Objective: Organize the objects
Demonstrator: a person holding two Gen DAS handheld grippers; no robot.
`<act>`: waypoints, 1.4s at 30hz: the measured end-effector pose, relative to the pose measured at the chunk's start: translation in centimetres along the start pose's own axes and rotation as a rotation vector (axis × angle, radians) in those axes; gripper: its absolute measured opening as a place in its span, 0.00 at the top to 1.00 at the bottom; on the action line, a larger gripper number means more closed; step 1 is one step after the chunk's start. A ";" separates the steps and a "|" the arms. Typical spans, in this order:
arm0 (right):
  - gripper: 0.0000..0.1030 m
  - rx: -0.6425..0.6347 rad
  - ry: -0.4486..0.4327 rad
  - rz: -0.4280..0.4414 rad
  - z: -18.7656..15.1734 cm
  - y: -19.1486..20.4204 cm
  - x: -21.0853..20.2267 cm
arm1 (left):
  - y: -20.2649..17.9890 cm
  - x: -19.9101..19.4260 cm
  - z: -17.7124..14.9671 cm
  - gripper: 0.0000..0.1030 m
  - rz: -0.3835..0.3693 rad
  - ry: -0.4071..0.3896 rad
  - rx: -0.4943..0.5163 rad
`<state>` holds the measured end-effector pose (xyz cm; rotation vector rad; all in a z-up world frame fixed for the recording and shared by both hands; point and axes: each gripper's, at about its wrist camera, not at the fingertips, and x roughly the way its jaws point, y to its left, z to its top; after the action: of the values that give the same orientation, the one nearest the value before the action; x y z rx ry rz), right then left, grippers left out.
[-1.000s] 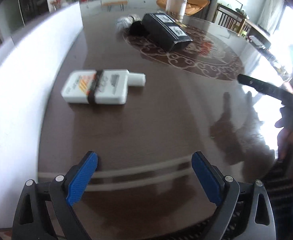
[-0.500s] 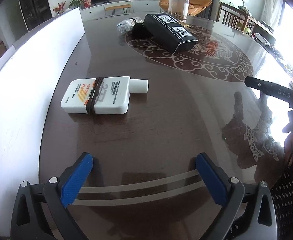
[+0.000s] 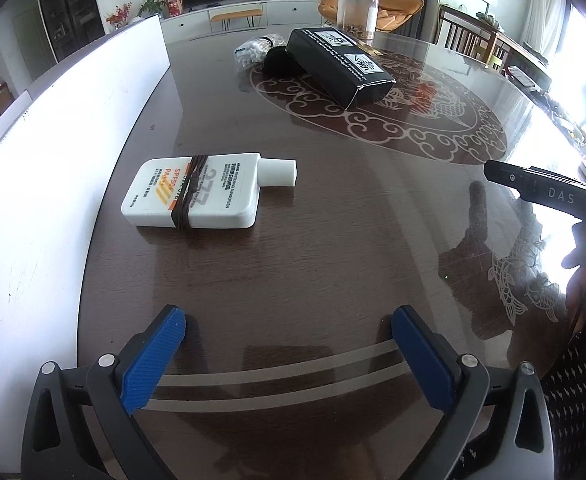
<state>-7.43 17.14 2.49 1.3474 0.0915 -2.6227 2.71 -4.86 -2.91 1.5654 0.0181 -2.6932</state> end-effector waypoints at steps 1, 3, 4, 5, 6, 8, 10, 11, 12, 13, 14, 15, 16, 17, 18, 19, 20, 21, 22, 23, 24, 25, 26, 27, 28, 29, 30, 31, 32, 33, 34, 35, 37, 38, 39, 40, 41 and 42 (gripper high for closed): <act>0.04 -0.001 0.000 -0.001 0.0 0.0 0.0 | 0.0 0.0 0.0 0.00 0.000 0.000 0.000; 0.04 -0.001 0.000 -0.001 0.0 0.0 0.0 | 0.0 0.0 0.0 0.00 0.000 0.001 0.000; 0.04 -0.002 0.001 -0.002 0.0 0.0 0.0 | 0.0 0.0 0.0 0.00 0.000 0.001 0.000; 0.04 -0.002 0.001 -0.002 0.0 0.0 0.0 | 0.0 0.0 0.0 0.00 0.000 0.001 0.000; 0.04 -0.002 0.001 -0.003 0.0 0.0 0.0 | 0.0 0.0 0.0 0.00 0.000 0.001 0.000; 0.04 -0.003 0.001 -0.002 0.0 0.0 0.0 | 0.0 -0.1 0.0 0.00 0.000 0.001 0.000; 0.04 -0.003 0.001 -0.002 0.0 0.0 0.0 | 0.0 -0.1 0.0 0.00 0.000 0.001 0.000; 0.04 -0.003 0.001 -0.002 0.0 0.0 0.0 | 0.0 -0.1 0.0 0.00 0.000 0.002 0.000; 0.04 -0.003 0.001 -0.002 0.0 0.0 0.0 | 0.0 -0.1 0.0 0.00 0.000 0.002 0.000; 0.04 -0.003 0.001 -0.002 0.0 0.0 0.0 | 0.0 0.1 0.1 0.00 -0.001 0.005 0.000; 0.04 -0.003 0.001 -0.002 0.0 0.0 0.0 | 0.0 0.1 0.2 0.00 0.000 0.012 0.001; 0.04 -0.003 0.001 -0.002 0.0 0.0 0.0 | 0.0 0.2 0.3 0.00 0.000 0.025 -0.003; 0.04 -0.003 0.001 -0.002 0.0 0.0 0.0 | 0.1 0.1 0.2 0.00 0.004 0.039 -0.012; 0.04 -0.003 0.001 -0.002 0.0 0.0 0.0 | 0.5 0.0 0.1 0.00 0.013 0.052 -0.032; 0.04 -0.003 0.001 -0.002 0.0 0.0 0.0 | 0.7 -0.1 0.0 0.00 0.018 0.055 -0.044; 0.04 -0.002 0.001 -0.002 0.0 0.0 0.0 | 1.1 -0.1 -0.1 0.00 0.021 0.055 -0.061; 0.04 -0.002 0.001 -0.002 0.0 0.0 0.0 | 1.6 -0.2 -0.1 0.00 0.015 0.049 -0.082; 0.04 -0.002 0.000 -0.001 0.0 0.0 0.0 | 2.1 -0.2 0.0 0.00 0.008 0.042 -0.101; 0.04 -0.002 0.001 -0.002 0.1 0.0 0.0 | 2.5 -0.1 0.3 0.00 0.003 0.037 -0.119; 0.04 -0.002 0.001 -0.002 0.1 0.0 0.0 | 3.0 0.1 0.8 0.00 -0.001 0.035 -0.137; 0.04 -0.002 0.001 -0.001 0.0 0.0 0.0 | 3.5 0.4 1.4 0.00 -0.006 0.029 -0.153; 0.04 -0.003 0.001 -0.002 0.1 0.0 0.0 | 3.7 0.7 2.0 0.00 -0.011 0.024 -0.159; 0.04 -0.002 0.001 -0.001 0.0 0.0 0.0 | 4.0 1.2 2.9 0.00 -0.016 0.017 -0.159; 0.04 -0.001 0.000 0.001 0.1 -0.1 0.0 | 4.2 1.8 3.8 0.00 -0.021 0.009 -0.151; 0.04 0.000 -0.002 0.004 0.0 -0.1 0.0 | 4.3 2.3 4.6 0.00 -0.023 0.002 -0.141; 0.04 0.002 -0.003 0.007 0.0 -0.1 -0.1 | 4.3 3.0 5.6 0.00 -0.015 -0.002 -0.127; 0.04 0.004 -0.004 0.010 0.0 -0.1 -0.1 | 4.3 3.6 6.5 0.00 -0.007 -0.008 -0.113; 0.04 0.006 -0.006 0.012 0.0 -0.2 -0.1 | 4.2 4.1 7.3 0.00 0.000 -0.013 -0.097; 0.04 0.008 -0.007 0.015 0.0 -0.2 -0.1 | 4.0 4.8 8.2 0.00 0.008 -0.017 -0.082; 0.04 0.009 -0.007 0.016 0.0 -0.3 -0.1 | 3.8 5.3 9.0 0.00 0.015 -0.019 -0.070; 0.04 0.011 -0.008 0.017 0.0 -0.3 -0.1 | 3.6 5.8 9.7 0.00 0.021 -0.019 -0.057; 0.04 0.011 -0.009 0.018 0.0 -0.3 -0.2 | 3.3 6.3 10.4 0.00 0.024 -0.020 -0.044; 0.04 0.012 -0.010 0.020 0.0 -0.4 -0.2 | 3.0 6.7 11.3 0.00 0.022 -0.017 -0.043; 0.04 0.014 -0.011 0.022 0.0 -0.4 -0.2 | 3.1 6.9 11.6 0.00 0.026 -0.011 -0.052; 0.04 0.015 -0.011 0.024 0.1 -0.4 -0.2 | 3.2 6.9 11.8 0.00 0.029 -0.006 -0.059; 0.05 0.016 -0.012 0.026 0.1 -0.4 -0.2 | 3.2 6.9 11.8 0.00 0.031 -0.003 -0.061; 0.04 0.019 -0.014 0.028 0.1 -0.4 -0.2 | 3.4 6.8 11.6 0.00 0.030 -0.005 -0.060; 0.04 0.021 -0.014 0.029 0.0 -0.5 -0.2 | 3.6 6.6 11.3 0.00 0.030 -0.008 -0.058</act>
<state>-7.43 17.64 2.63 1.3264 0.0429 -2.6162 -10.21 -8.83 -3.05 1.5266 0.0712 -2.6515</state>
